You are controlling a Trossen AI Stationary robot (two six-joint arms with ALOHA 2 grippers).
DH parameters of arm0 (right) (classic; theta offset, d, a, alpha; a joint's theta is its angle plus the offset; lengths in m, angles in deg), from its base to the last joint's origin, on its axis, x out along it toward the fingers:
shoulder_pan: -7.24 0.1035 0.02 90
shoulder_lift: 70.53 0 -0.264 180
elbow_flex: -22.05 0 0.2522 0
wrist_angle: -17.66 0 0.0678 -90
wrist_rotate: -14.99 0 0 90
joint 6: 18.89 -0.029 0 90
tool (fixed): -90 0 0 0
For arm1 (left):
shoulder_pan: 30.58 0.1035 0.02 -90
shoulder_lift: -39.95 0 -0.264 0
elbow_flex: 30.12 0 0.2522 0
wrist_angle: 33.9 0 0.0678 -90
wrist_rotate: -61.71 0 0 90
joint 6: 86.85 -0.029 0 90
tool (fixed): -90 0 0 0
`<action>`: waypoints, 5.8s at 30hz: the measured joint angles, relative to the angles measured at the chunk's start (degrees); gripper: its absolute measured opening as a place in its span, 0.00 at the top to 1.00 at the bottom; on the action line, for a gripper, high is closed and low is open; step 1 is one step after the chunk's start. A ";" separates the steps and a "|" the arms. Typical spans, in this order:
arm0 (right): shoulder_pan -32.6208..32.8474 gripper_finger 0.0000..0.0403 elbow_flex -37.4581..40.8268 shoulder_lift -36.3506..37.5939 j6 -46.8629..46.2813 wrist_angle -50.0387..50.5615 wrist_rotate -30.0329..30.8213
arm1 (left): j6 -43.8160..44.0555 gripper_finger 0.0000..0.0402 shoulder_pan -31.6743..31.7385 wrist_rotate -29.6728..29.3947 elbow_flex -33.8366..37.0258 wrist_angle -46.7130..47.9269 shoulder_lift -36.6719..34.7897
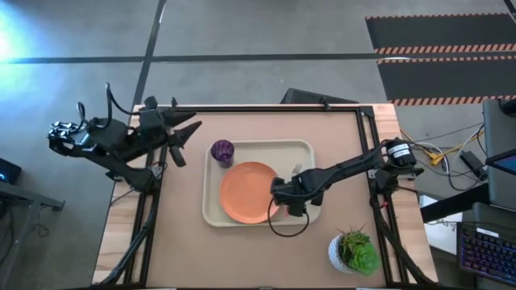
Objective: Pick and place plate/cup/fork/spoon on tray
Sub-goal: Put the orange fork on the beige tray, then adjust the orange plate
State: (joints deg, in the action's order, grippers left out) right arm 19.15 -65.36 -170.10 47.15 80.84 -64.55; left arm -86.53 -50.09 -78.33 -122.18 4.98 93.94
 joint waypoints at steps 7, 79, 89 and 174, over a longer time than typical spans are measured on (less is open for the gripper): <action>-2.07 0.98 0.32 0.07 0.53 -3.85 -2.00 | -1.19 0.70 0.00 0.01 0.72 -0.03 -0.30; -2.70 0.93 -5.79 18.34 -113.66 4.38 23.97 | 2.36 0.70 -0.04 -0.81 2.84 12.34 -6.38; -3.82 0.93 -5.73 15.29 -129.41 3.77 21.68 | 5.04 0.70 -0.04 7.72 1.91 25.60 -18.49; -1.06 0.98 -5.38 -5.70 -171.51 -3.06 -3.44 | -1.20 0.70 -0.04 7.43 4.04 25.50 -29.80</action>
State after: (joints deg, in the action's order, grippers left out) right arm 18.09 -70.74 -175.80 -124.36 77.78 -67.98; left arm -87.73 -50.13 -70.90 -118.14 30.47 64.13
